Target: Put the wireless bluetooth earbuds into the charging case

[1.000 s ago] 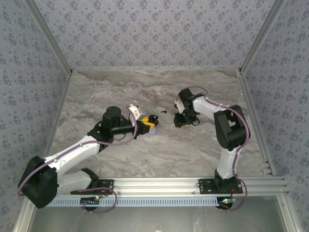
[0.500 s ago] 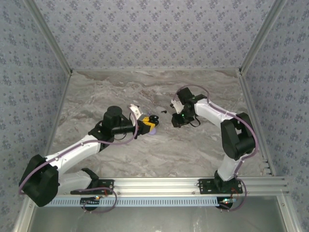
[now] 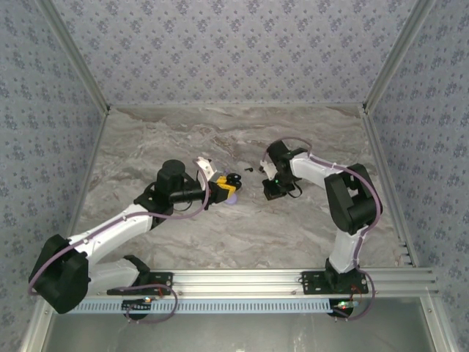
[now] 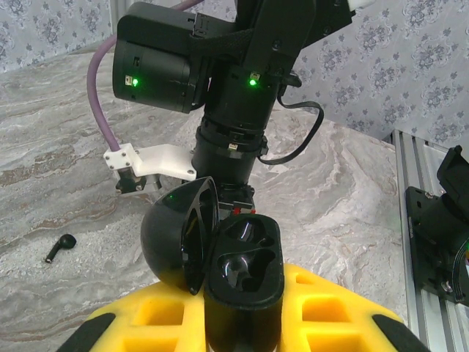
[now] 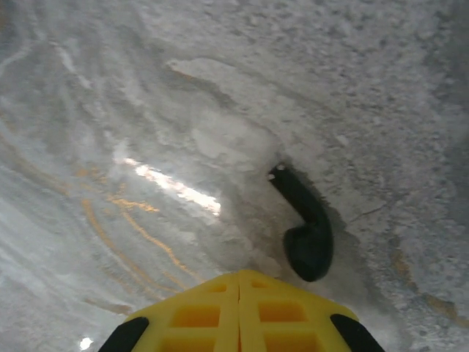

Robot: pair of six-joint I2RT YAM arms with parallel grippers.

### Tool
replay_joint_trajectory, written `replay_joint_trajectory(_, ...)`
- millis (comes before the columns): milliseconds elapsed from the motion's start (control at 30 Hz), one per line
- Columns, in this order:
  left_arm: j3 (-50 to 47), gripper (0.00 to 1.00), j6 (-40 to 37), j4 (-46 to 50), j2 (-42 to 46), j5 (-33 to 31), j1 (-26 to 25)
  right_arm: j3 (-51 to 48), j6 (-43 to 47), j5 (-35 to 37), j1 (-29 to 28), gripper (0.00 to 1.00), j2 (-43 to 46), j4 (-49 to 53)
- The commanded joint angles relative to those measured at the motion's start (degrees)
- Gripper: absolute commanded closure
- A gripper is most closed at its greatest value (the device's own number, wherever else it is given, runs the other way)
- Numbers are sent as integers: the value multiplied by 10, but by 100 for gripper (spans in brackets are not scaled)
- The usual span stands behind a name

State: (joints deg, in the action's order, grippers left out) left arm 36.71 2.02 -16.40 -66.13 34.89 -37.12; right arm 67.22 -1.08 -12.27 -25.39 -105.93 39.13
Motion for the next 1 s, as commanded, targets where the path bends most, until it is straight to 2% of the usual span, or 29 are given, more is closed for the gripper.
replay_joint_trajectory(0,24,86,-4,-1,-3,7,-3,6,-17,46,0,92,-14,11)
replay_joint_trajectory(400,25,86,-5,4,-5,6,-3,43,-45,152,1,91,-28,7)
replay_joint_trajectory(733,24,86,-6,8,-3,3,-3,74,-39,135,-1,90,-54,12)
replay_joint_trajectory(967,24,86,-9,13,1,0,-2,71,-39,153,-2,88,-18,28)
